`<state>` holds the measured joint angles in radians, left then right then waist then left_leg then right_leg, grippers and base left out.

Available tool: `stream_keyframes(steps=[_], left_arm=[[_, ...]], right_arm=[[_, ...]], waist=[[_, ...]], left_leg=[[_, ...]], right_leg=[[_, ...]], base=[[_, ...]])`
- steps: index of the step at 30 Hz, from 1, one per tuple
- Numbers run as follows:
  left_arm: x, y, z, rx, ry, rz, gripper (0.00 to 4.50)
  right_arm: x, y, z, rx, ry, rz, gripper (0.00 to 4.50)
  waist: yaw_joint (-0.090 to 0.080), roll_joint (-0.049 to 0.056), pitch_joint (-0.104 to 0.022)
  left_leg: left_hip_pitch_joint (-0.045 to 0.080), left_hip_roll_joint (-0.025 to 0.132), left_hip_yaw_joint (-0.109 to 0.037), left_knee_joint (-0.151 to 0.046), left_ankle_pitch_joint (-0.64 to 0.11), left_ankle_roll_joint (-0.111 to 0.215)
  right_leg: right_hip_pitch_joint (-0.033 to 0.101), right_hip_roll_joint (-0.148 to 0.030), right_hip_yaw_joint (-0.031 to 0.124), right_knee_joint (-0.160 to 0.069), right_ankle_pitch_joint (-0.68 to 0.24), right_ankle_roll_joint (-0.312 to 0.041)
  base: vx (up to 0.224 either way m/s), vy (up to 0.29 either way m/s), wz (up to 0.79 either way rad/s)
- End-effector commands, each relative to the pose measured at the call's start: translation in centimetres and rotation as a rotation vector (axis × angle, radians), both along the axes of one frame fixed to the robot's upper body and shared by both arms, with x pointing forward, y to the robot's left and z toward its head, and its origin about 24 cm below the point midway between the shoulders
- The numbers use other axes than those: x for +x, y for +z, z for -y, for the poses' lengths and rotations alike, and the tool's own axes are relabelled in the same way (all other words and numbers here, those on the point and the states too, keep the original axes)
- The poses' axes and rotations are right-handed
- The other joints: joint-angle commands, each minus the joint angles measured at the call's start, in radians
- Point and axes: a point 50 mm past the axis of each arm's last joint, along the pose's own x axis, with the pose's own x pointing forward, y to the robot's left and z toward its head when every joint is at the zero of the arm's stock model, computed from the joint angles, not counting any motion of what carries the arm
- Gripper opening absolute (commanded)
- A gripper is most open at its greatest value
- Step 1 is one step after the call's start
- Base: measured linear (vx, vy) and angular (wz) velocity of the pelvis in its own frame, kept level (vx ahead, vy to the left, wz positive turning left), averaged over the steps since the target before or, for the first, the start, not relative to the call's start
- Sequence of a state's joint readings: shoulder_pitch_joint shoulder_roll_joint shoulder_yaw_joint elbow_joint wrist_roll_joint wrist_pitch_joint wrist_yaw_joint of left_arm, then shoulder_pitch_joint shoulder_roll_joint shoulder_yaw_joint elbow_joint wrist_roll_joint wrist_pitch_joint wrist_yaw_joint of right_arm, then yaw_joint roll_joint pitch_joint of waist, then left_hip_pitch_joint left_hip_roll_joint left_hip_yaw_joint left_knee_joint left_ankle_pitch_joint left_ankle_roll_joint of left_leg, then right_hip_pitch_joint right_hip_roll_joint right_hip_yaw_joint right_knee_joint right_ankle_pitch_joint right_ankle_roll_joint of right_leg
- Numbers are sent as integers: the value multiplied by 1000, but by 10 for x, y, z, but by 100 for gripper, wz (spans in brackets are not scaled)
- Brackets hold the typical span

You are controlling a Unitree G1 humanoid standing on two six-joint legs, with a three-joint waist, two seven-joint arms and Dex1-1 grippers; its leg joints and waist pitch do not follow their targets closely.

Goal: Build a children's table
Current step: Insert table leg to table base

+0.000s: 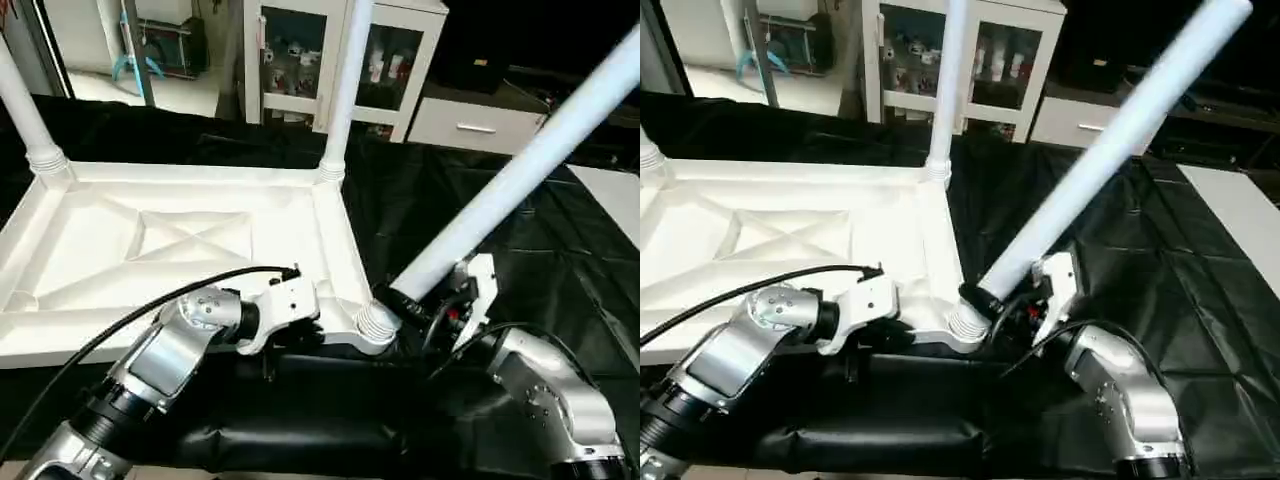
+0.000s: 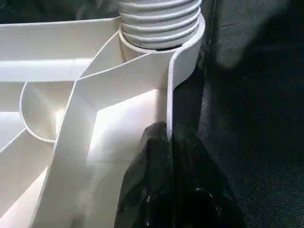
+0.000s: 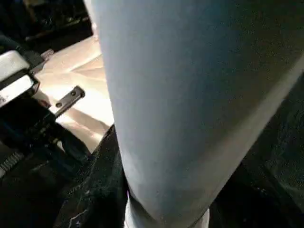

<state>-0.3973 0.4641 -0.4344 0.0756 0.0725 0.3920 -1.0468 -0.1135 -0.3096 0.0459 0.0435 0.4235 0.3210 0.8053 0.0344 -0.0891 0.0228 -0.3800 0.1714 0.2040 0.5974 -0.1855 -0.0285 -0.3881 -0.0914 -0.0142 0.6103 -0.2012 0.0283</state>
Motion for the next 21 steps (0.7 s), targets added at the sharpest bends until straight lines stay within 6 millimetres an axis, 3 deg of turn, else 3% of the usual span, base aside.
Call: stream_keyframes(steps=[1,5,9,16,21], left_arm=[[1,-8,-4,23,49,-16,0],[1,-8,-3,22,50,-16,0],[1,-8,-4,23,50,-17,0],[1,-9,-4,23,53,-20,0],[0,-9,-4,22,51,-25,0]], right_arm=[[-16,-32,3,-161,63,-139,185],[-17,-34,3,-219,103,-163,185],[-15,-37,3,-310,174,-206,185],[-10,-43,7,-335,187,-323,185],[-1,-50,9,-349,134,-356,185]], waist=[[3,11,-31],[2,10,-30],[-2,8,-23],[-2,4,-26],[-8,5,-23]], left_leg=[[27,60,-38,-95,-382,-62],[26,61,-39,-97,-392,-62],[34,60,-46,-98,-491,-81],[33,61,-46,-100,-473,-81],[32,59,-54,-101,-527,-94]], right_leg=[[3,-46,24,-83,-297,-144],[2,-45,25,-83,-292,-147],[-5,-50,25,-98,-443,-117],[-6,-48,26,-94,-388,-125],[-10,-52,24,-103,-485,-103]], base=[[0,0,0],[0,0,0],[0,0,0],[0,0,0],[0,0,0]])
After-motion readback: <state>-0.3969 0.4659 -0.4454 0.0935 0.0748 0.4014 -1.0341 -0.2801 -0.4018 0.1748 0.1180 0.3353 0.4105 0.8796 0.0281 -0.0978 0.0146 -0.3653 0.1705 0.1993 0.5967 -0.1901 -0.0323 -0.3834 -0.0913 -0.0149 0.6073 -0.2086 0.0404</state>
